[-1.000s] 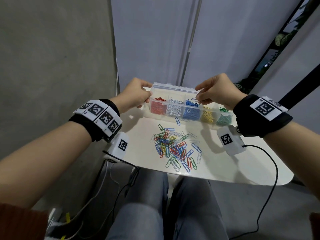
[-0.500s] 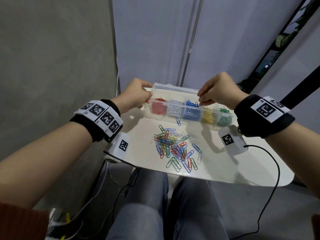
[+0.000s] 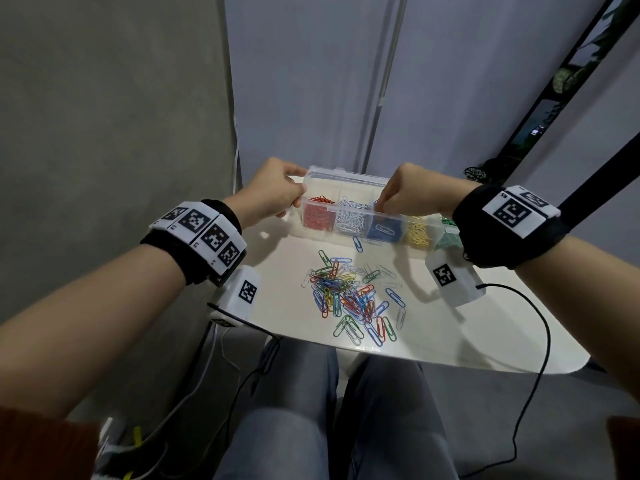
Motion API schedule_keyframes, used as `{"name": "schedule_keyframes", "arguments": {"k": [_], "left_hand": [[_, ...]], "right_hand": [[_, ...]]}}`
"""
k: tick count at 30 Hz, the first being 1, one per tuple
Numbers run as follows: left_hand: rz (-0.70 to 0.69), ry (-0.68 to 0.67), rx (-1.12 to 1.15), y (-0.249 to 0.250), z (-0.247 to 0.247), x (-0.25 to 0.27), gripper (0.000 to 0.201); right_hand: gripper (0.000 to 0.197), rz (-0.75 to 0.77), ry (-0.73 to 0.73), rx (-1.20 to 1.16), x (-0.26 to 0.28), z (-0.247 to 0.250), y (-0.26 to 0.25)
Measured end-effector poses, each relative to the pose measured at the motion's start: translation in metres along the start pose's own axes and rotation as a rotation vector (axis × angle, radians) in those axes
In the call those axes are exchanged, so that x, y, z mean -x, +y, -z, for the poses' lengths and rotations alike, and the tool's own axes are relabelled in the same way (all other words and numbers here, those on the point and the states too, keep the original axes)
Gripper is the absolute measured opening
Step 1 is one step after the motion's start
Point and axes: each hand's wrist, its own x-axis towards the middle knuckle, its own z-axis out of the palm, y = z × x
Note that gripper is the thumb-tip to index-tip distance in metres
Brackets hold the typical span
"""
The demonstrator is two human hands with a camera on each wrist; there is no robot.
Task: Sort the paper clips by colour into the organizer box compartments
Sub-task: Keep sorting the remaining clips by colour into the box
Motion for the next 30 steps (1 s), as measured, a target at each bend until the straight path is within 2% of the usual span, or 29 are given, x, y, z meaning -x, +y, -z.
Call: {"name": "schedule_keyframes", "arguments": {"k": [5, 11, 13, 16, 22, 30], "left_hand": [[-0.005, 0.002, -0.001, 0.001, 0.000, 0.001, 0.040], [-0.007, 0.001, -0.010, 0.002, 0.000, 0.002, 0.039], [-0.005, 0.000, -0.007, 0.002, 0.000, 0.002, 0.039], [0.001, 0.004, -0.008, 0.001, 0.000, 0.001, 0.039], [0.003, 0.008, 0.010, 0.001, 0.000, 0.001, 0.039], [-0.004, 0.014, 0.016, -0.001, -0.001, -0.001, 0.038]], "right_hand": [[0.020, 0.016, -0.133, 0.166, 0.009, -0.004, -0.006], [0.035, 0.086, -0.129, 0.253, 0.008, -0.007, -0.003], [0.030, 0.066, -0.124, 0.217, 0.008, -0.006, -0.001], [0.004, 0.074, -0.076, 0.154, 0.008, -0.002, 0.002], [0.014, 0.098, -0.024, -0.013, 0.007, 0.004, 0.014], [0.006, 0.064, -0.014, -0.215, 0.010, 0.009, 0.022]]}}
